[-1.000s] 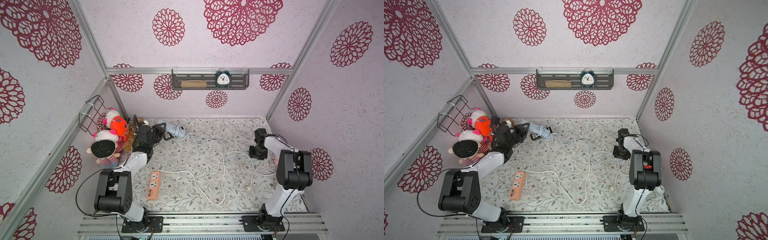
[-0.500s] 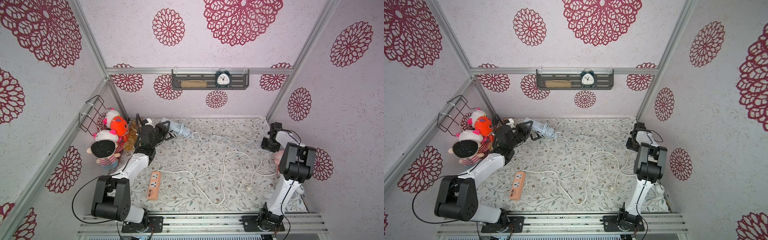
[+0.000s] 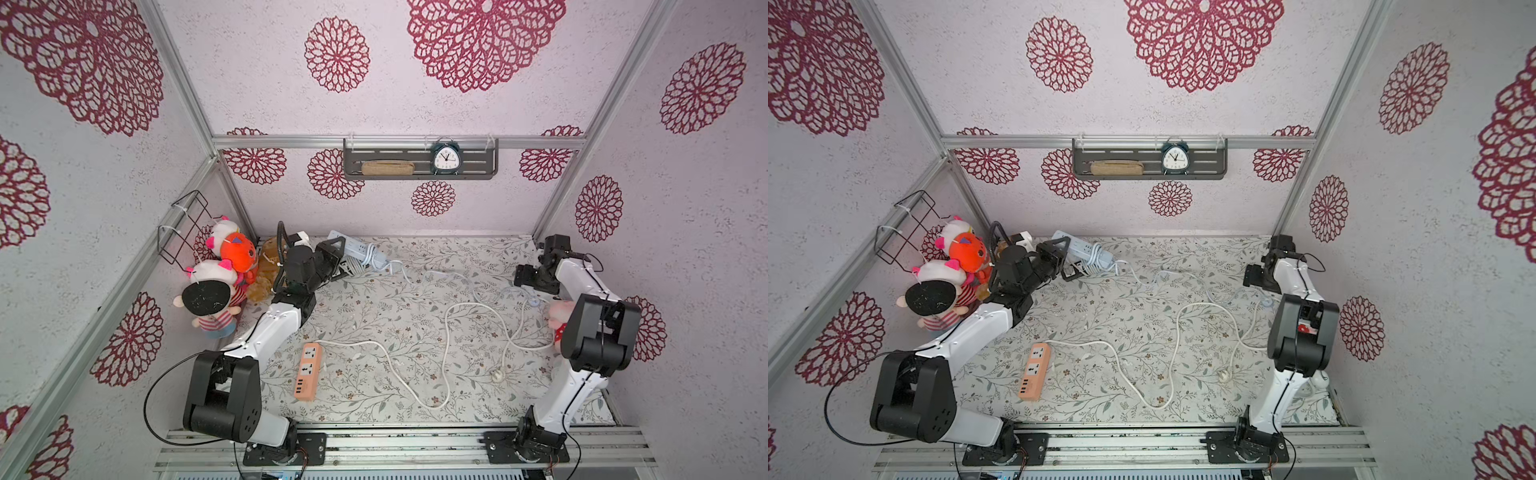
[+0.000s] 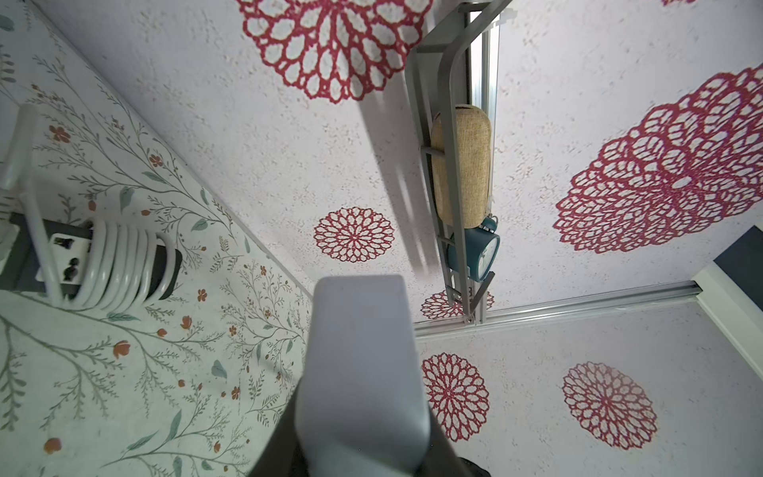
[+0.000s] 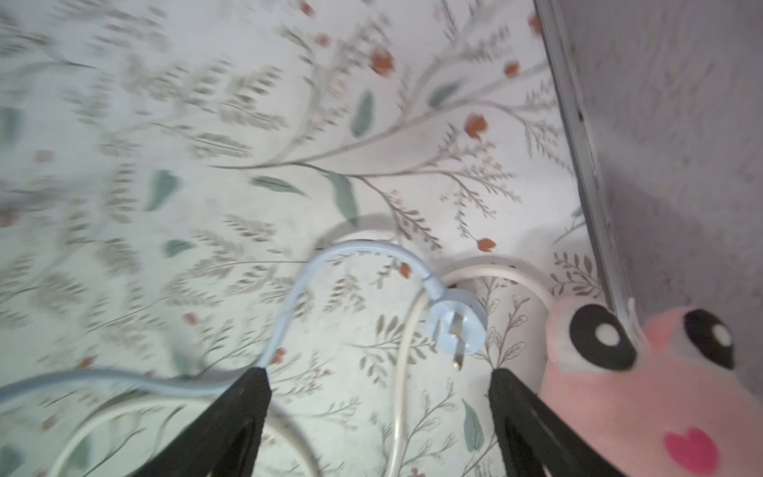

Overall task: Unwrap the cord wrapped around the power strip
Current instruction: Unwrap the power cord from the power strip.

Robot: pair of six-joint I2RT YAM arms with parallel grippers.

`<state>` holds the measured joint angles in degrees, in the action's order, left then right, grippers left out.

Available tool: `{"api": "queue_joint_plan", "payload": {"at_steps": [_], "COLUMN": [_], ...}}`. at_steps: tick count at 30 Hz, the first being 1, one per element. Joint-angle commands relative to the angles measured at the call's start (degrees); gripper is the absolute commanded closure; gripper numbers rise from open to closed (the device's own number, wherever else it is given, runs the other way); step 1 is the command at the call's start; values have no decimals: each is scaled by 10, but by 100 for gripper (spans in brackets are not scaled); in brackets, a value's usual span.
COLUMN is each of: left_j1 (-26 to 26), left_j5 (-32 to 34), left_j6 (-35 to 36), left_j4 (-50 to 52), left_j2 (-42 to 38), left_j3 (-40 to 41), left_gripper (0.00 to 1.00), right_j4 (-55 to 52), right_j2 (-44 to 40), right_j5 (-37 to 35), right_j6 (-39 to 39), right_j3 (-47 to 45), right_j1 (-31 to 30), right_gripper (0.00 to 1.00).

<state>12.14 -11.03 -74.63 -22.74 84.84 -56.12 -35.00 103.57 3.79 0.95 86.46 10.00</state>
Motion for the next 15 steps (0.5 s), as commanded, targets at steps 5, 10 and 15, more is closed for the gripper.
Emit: {"api": "queue_joint_plan", "payload": {"at_steps": [5,10,15], "left_j1": [14,18,18], "left_j5": [-2,-5,-16], "left_j6": [-6,3,-10], "left_j4": [-1,18,5], "left_j2": [-3,-7,-3], "left_j3": [-28,-27,-16], "left_gripper": [100,100,100], "right_j4": [194,259,230], "right_j2": [-133,-115,-72], "right_j5": [263,322,327], "right_j6": [-43,-24,-68], "right_j3": [-100,-88,-42], "right_j1": [-169,-258,-324], "right_gripper": [18,40,32]}}
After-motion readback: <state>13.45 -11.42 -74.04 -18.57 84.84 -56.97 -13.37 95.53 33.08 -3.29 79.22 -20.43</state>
